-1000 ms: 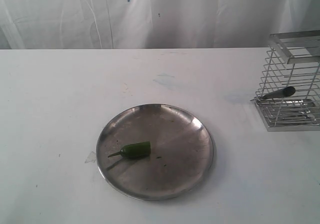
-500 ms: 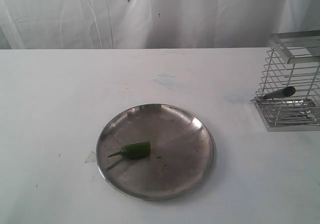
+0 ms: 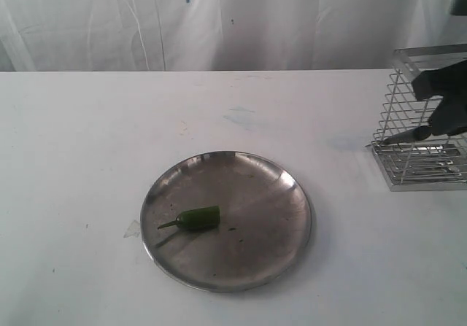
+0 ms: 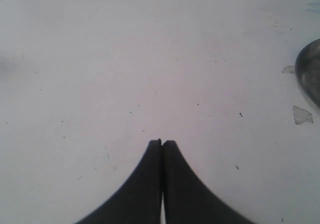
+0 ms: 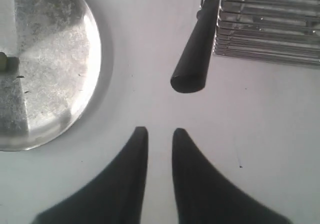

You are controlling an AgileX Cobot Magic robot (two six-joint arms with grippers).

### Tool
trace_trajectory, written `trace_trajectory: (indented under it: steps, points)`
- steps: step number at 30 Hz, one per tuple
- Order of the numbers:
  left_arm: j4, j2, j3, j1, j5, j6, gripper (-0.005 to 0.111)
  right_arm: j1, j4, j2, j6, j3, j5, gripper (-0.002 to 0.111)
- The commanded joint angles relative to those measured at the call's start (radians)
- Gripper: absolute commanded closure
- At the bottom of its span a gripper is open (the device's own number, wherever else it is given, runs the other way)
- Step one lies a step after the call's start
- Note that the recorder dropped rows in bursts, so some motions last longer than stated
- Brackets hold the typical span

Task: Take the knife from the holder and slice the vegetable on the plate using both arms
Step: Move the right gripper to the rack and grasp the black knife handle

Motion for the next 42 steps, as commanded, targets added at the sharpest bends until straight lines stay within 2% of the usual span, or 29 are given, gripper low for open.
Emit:
trace_trajectory:
  steps: [1, 3, 5, 12, 22, 33, 36, 42]
  points:
    - [-0.002, -0.005, 0.000, 0.000, -0.004, -0.005, 0.107, -0.006, 0.006, 0.046, -0.015, -0.014, 0.011, 0.067]
    - [-0.002, -0.005, 0.000, 0.000, -0.004, -0.005, 0.107, -0.006, 0.006, 0.055, -0.015, -0.014, -0.015, 0.057]
    - [-0.002, -0.005, 0.000, 0.000, -0.004, -0.005, 0.107, -0.006, 0.004, 0.055, -0.015, -0.014, -0.070, 0.053]
    - [-0.002, -0.005, 0.000, 0.000, -0.004, -0.005, 0.107, -0.006, -0.043, 0.083, -0.023, -0.012, -0.175, 0.053]
    - [-0.002, -0.005, 0.000, 0.000, -0.004, -0.005, 0.107, 0.022, -0.010, 0.181, -0.220, -0.012, -0.187, 0.053]
    - [-0.002, -0.005, 0.000, 0.000, -0.004, -0.005, 0.107, 0.022, -0.020, 0.225, -0.232, -0.012, -0.188, 0.053]
    - [-0.002, -0.005, 0.000, 0.000, -0.004, -0.005, 0.107, 0.022, -0.020, 0.227, -0.232, -0.012, -0.187, 0.061]
    - [-0.002, -0.005, 0.000, 0.000, -0.004, -0.005, 0.107, 0.022, -0.050, 0.227, -0.198, -0.012, -0.168, 0.085]
